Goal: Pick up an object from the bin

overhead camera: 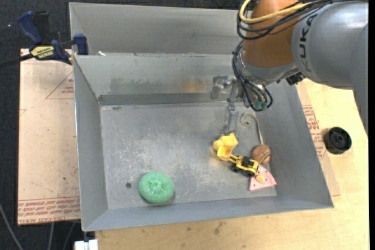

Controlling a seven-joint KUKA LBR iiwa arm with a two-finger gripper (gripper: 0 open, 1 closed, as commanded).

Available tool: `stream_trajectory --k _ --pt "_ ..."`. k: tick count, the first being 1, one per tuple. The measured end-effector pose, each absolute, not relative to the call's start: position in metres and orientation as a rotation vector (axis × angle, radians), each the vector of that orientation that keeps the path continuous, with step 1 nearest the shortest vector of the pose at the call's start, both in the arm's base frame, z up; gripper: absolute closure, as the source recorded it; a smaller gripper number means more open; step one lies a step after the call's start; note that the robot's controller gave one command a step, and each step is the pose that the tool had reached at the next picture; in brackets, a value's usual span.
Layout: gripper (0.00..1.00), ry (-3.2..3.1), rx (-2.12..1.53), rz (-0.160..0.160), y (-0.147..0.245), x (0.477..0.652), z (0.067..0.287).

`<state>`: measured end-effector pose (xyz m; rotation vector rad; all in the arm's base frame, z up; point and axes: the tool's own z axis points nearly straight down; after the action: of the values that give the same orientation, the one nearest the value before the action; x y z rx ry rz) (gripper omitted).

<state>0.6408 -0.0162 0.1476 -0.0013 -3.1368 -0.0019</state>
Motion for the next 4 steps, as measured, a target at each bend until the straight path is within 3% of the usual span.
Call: stream_trajectory --k 1,2,3,4 --pt "0.00 -3.144 -0.001 -0.001 -0.016 0.642 0.153" --pt "0.00 -3.146 0.129 -0.001 -0.030 0.603 0.112" --pt "1.00 -3.136 0.371 -0.001 -0.053 0.591 0.075" --pt "1.00 -3.136 0.370 0.000 -0.053 0.591 0.075"
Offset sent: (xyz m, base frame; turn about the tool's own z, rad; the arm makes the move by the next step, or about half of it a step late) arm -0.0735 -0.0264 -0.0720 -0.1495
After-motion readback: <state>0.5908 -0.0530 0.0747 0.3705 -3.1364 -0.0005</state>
